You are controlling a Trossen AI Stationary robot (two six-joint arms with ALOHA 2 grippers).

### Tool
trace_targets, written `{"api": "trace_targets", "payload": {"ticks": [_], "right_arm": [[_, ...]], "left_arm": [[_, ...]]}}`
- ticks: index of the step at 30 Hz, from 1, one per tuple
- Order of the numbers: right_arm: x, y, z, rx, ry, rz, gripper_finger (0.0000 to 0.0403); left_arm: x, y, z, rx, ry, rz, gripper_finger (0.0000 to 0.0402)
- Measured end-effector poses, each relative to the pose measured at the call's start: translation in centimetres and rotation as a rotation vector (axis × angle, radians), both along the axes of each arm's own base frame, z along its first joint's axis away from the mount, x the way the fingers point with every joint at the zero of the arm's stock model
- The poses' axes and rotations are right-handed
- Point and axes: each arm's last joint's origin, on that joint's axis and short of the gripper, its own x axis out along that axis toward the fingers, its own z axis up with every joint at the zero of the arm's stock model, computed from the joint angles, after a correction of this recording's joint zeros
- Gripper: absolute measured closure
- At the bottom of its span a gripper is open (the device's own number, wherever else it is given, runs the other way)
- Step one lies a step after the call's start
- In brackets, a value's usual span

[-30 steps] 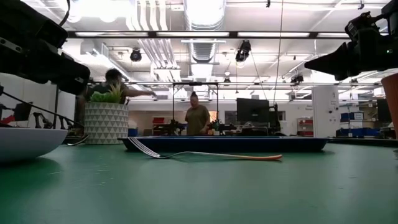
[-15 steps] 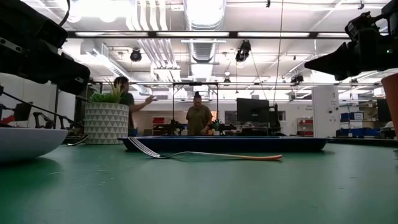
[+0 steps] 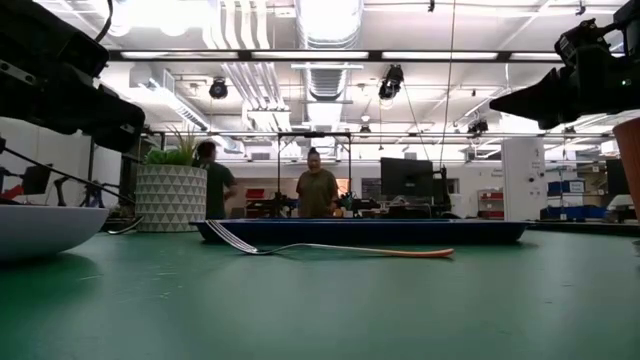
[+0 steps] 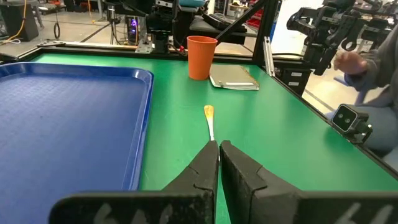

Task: Pick and place plate/cup/fork/spoon on tray

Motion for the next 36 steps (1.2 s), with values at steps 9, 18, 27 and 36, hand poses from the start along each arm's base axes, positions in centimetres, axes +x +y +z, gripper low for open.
{"api": "trace_targets", "payload": {"ticks": [9,18,27,36], "right_arm": [[0.0,0.0,0.0,0.0,0.0,0.0,0.0394],[0.0,0.0,0.0,-0.223,0.079,0.004,0.0394],[-0.1,-0.2,0.1,-0.378,0.141,-0.066,0.0394],[0.0,-0.1,0.2,0.078,-0.048,-0.033,0.0394]], "left_arm": [[0.0,0.0,0.0,0.0,0.001,0.0,0.0402],[0.1,0.1,0.6,0.074,-0.08,0.011,0.0402],[-0.1,0.1,4.9,0.15,-0.542,0.034,0.0402],[-1.1,0.1,6.9,0.13,-0.769,0.054,0.0402]]}}
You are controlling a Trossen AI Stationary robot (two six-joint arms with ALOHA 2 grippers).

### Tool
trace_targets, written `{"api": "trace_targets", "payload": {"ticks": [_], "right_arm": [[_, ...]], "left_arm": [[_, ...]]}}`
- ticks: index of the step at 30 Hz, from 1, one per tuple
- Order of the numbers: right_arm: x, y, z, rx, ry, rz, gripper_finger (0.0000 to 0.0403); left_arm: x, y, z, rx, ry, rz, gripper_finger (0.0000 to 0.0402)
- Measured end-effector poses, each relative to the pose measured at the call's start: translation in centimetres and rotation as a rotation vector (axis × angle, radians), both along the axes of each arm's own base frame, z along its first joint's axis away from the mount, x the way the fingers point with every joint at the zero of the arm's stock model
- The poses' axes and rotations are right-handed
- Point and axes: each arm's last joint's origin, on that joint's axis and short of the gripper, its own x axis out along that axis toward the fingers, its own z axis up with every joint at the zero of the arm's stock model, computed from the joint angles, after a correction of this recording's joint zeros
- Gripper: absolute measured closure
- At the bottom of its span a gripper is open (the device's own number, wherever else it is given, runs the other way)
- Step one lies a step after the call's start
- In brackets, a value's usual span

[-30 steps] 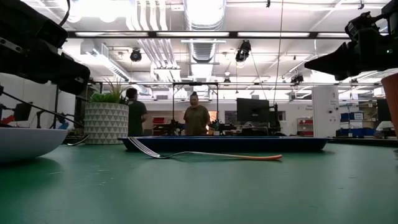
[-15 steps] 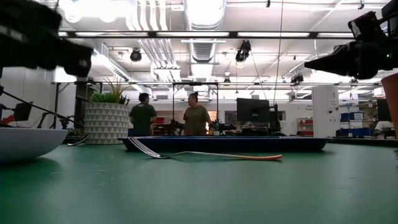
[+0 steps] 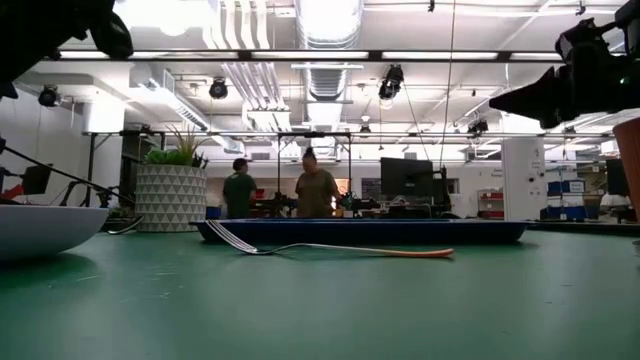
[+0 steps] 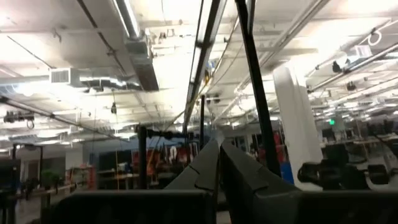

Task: Pick and place plate/cup/fork/spoon on tray
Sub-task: Put the orange cup on the top right of the blue serving tray

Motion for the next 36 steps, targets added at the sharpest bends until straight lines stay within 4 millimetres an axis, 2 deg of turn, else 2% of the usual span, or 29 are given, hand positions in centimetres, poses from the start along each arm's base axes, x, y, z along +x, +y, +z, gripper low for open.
{"api": "trace_targets", "payload": {"ticks": [4,9,14,18,22,26,30,36], "right_arm": [[0.0,0.0,0.0,0.214,-0.085,-0.003,0.0394],[-0.1,-0.1,1.0,0.31,-0.239,-0.019,0.0394],[-0.1,0.5,3.4,0.204,-0.426,0.214,0.0394],[0.1,0.8,4.7,0.134,-0.497,0.274,0.0394],[1.0,0.9,6.2,0.128,-0.363,0.276,0.0394],[2.0,0.8,8.1,0.158,-0.104,0.247,0.0394],[2.5,0.8,10.0,0.254,0.174,0.216,0.0394],[2.2,1.0,12.1,0.443,0.523,0.143,0.0394]], "left_arm": [[-0.1,0.0,0.1,-0.001,-0.011,0.0,0.0402],[0.0,0.0,0.1,0.0,-0.008,0.0,0.0402],[0.2,0.0,-0.1,-0.002,0.013,0.005,0.0402],[0.5,0.3,-0.3,-0.051,0.042,0.093,0.0402],[1.0,0.5,-0.7,-0.081,0.092,0.173,0.0402],[1.3,0.6,-1.1,-0.1,0.128,0.211,0.0402],[1.5,0.6,-1.2,-0.105,0.139,0.222,0.0402],[1.7,0.6,-1.4,-0.115,0.16,0.217,0.0402]]}}
